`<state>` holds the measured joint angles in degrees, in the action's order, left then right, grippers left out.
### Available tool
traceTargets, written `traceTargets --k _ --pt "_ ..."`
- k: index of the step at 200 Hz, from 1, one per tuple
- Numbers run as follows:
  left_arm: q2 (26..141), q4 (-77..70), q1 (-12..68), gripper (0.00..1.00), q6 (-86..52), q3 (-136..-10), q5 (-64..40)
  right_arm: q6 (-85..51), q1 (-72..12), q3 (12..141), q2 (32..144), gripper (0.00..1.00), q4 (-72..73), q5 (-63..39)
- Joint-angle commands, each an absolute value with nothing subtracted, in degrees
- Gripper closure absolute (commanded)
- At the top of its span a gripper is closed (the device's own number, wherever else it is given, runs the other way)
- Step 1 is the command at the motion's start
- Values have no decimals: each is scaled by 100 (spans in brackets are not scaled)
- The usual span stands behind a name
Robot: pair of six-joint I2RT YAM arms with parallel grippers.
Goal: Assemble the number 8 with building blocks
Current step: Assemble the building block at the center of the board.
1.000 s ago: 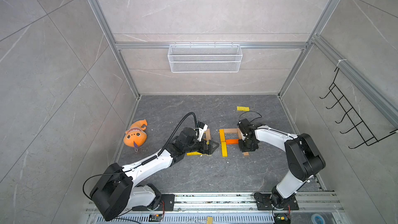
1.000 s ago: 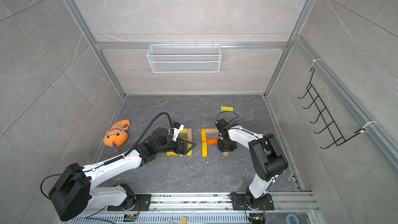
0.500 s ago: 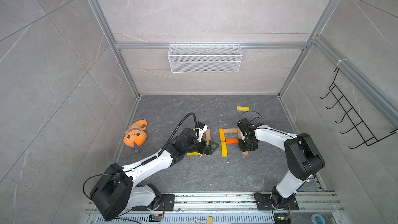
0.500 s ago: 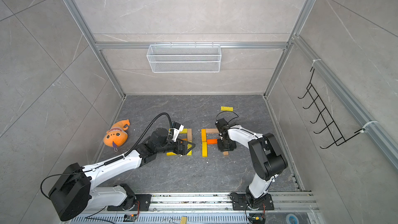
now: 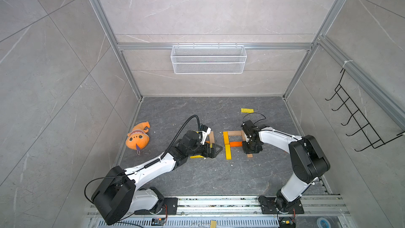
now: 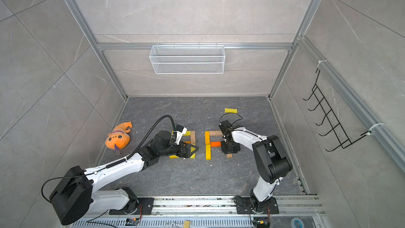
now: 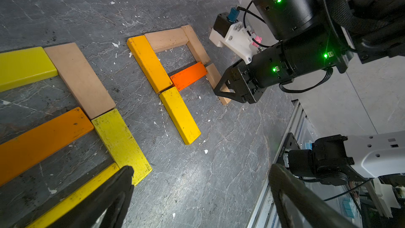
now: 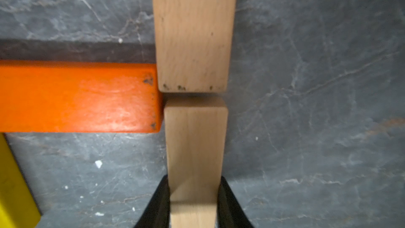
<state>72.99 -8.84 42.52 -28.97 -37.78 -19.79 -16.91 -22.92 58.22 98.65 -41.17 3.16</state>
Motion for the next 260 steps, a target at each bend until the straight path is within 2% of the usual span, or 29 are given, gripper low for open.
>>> traceTargets --k 1,129,176,260 --pt "7128 -1090 4288 1 -2953 -3736 -2024 -1675 -2317 5939 10018 73 -3953 433" --pt "7145 -1100 4289 1 -2966 -3734 -2021 -1688 -2312 5915 10027 72 -3946 396" --pt "7168 -1091 4289 1 -2962 -3763 -2039 -1708 -2317 5889 9959 60 -3965 418" --pt "7179 -1110 4289 1 -3000 -3773 -2068 -1788 -2312 5841 9594 46 -4089 599"
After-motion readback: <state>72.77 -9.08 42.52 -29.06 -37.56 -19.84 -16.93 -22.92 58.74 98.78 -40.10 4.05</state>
